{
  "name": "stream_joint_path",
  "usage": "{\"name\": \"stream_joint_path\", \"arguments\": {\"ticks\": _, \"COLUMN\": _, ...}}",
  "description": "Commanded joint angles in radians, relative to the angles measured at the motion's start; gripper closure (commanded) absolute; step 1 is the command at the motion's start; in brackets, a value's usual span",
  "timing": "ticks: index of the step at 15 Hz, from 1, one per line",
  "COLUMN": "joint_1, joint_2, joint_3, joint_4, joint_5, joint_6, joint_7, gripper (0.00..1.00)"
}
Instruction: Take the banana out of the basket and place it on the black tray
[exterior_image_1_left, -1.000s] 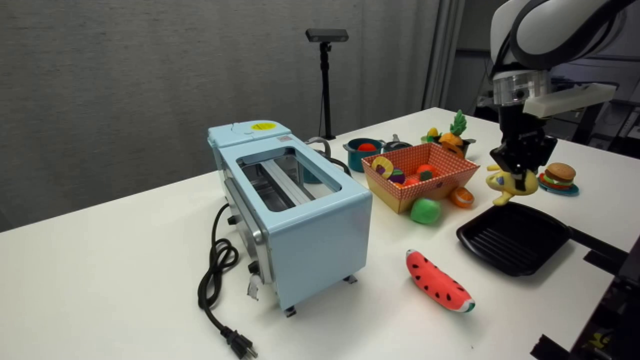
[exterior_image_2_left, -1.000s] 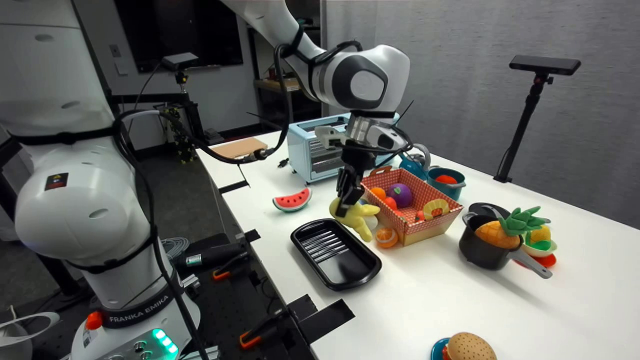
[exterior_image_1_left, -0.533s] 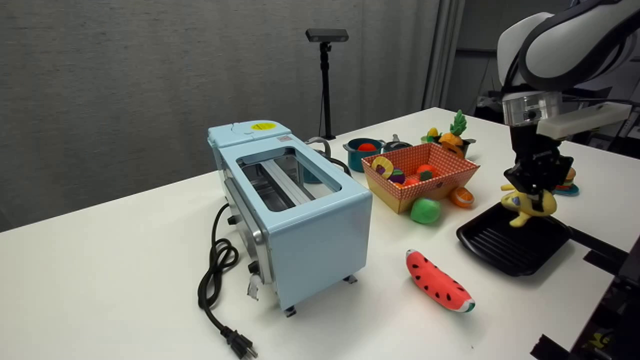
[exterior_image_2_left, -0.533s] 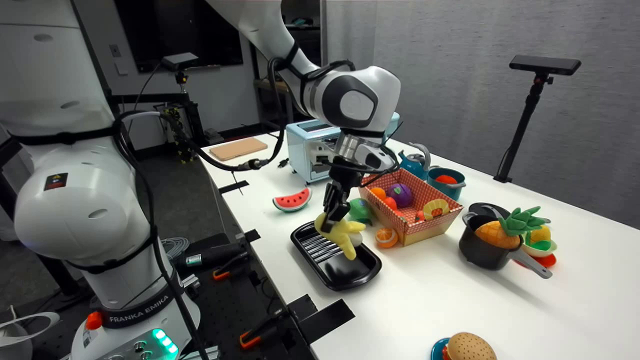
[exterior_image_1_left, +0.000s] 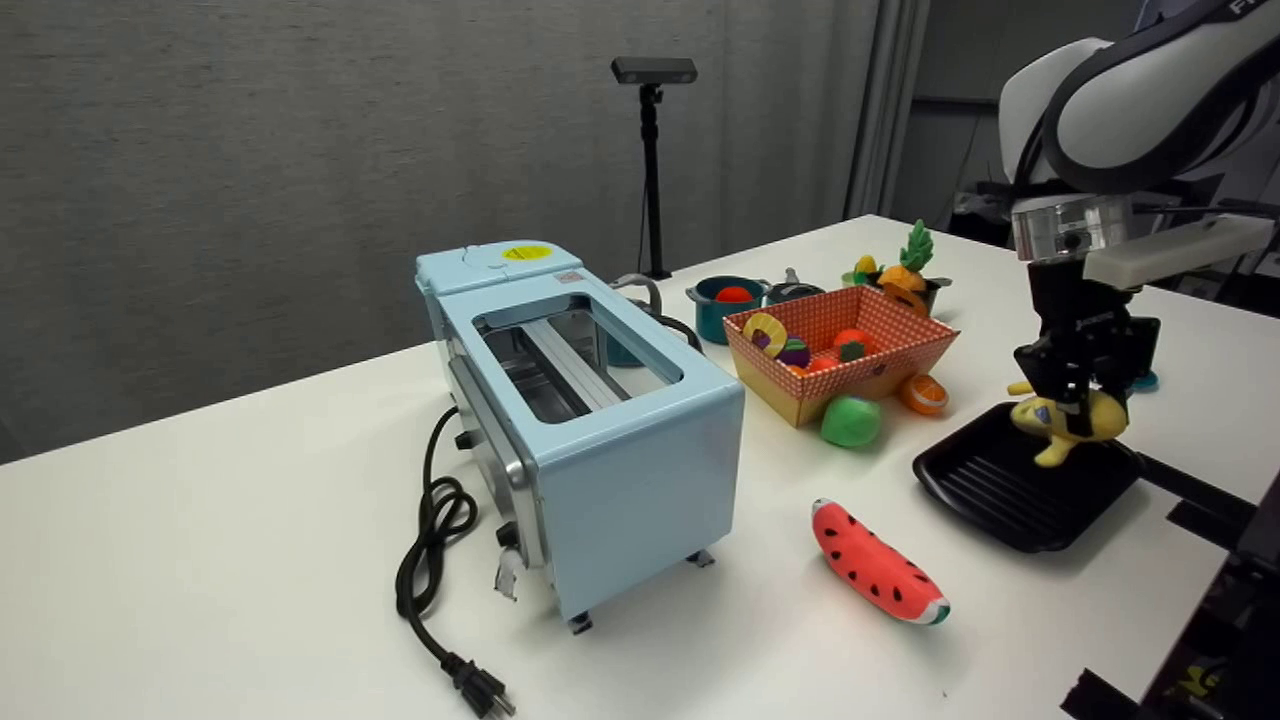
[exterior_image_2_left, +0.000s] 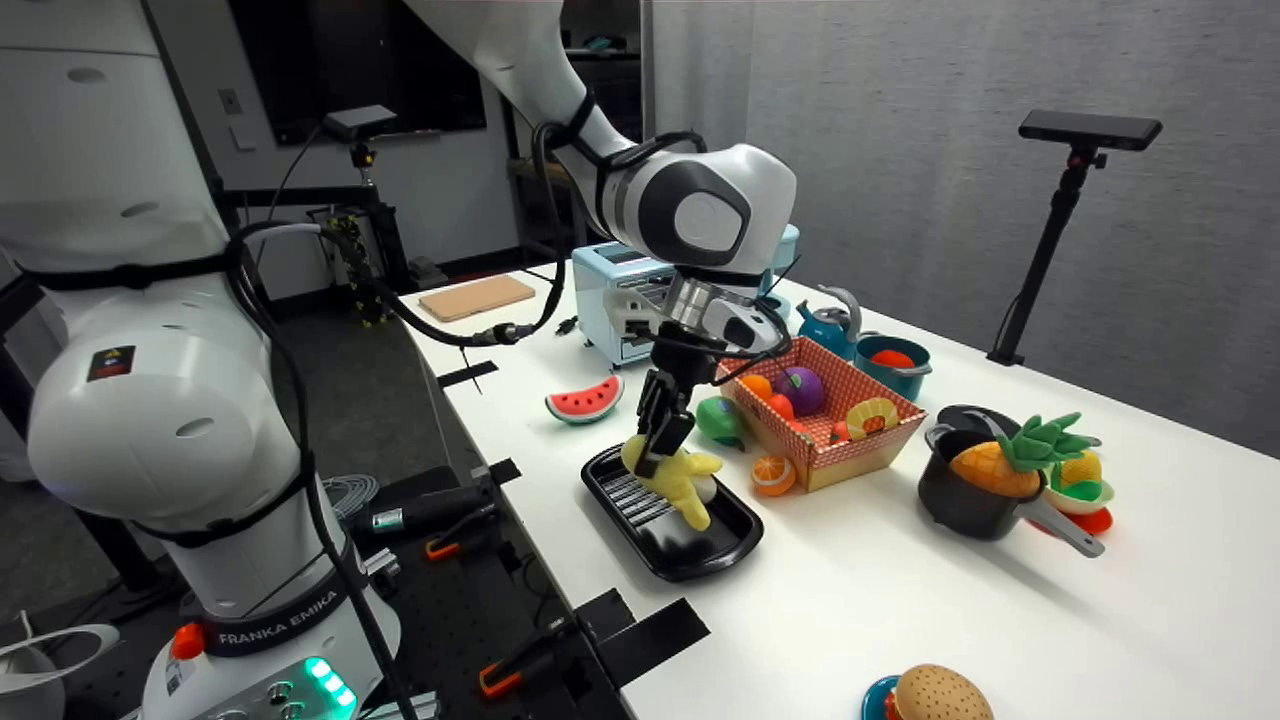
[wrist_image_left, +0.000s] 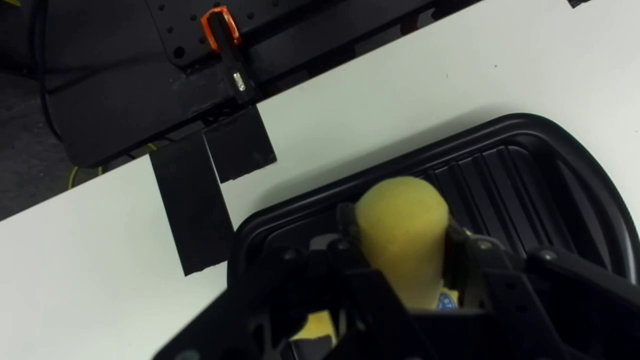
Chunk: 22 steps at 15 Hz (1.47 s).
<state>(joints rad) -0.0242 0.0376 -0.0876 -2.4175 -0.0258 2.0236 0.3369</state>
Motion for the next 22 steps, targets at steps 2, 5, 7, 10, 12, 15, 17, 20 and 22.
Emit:
{"name": "stream_joint_path", "arguments": {"ticks": 2, "joint_1": -0.010, "joint_2": 0.000, "joint_3": 0.010, "joint_4": 0.001, "joint_5": 0.000, "joint_6": -0.001, "joint_7": 0.000, "gripper": 0.60}}
{"name": "stream_joint_path", "arguments": {"ticks": 5, "joint_1": -0.010, "joint_2": 0.000, "joint_3": 0.010, "joint_4": 0.001, "joint_5": 0.000, "joint_6": -0.001, "joint_7": 0.000, "gripper": 0.60}}
{"name": "stream_joint_path", "arguments": {"ticks": 7, "joint_1": -0.010, "joint_2": 0.000, "joint_3": 0.010, "joint_4": 0.001, "joint_5": 0.000, "joint_6": -0.001, "joint_7": 0.000, "gripper": 0.60}}
{"name": "stream_joint_path", "arguments": {"ticks": 10, "joint_1": -0.007, "joint_2": 0.003, "joint_3": 0.012, "joint_4": -0.003, "joint_5": -0.003, "joint_6": 0.019, "joint_7": 0.013, "gripper": 0.27}}
{"name": "stream_joint_path", "arguments": {"ticks": 12, "joint_1": -0.005, "joint_2": 0.003, "joint_3": 0.015, "joint_4": -0.004, "joint_5": -0.005, "joint_6": 0.021, "joint_7": 0.018, "gripper": 0.12}}
{"name": "stream_joint_path", "arguments": {"ticks": 15, "joint_1": -0.003, "joint_2": 0.008, "joint_3": 0.019, "joint_4": 0.001, "joint_5": -0.013, "joint_6": 0.010, "joint_7": 0.028, "gripper": 0.00}}
{"name": "stream_joint_path", "arguments": {"ticks": 17, "joint_1": -0.002, "joint_2": 0.008, "joint_3": 0.021, "joint_4": 0.003, "joint_5": -0.012, "joint_6": 0.007, "joint_7": 0.029, "gripper": 0.00}}
{"name": "stream_joint_path", "arguments": {"ticks": 20, "joint_1": -0.004, "joint_2": 0.016, "joint_3": 0.023, "joint_4": 0.016, "joint_5": -0.003, "joint_6": -0.020, "joint_7": 0.014, "gripper": 0.00}}
{"name": "stream_joint_path", "arguments": {"ticks": 22, "joint_1": -0.004, "joint_2": 0.021, "joint_3": 0.023, "joint_4": 0.023, "joint_5": -0.004, "joint_6": -0.037, "joint_7": 0.008, "gripper": 0.00}}
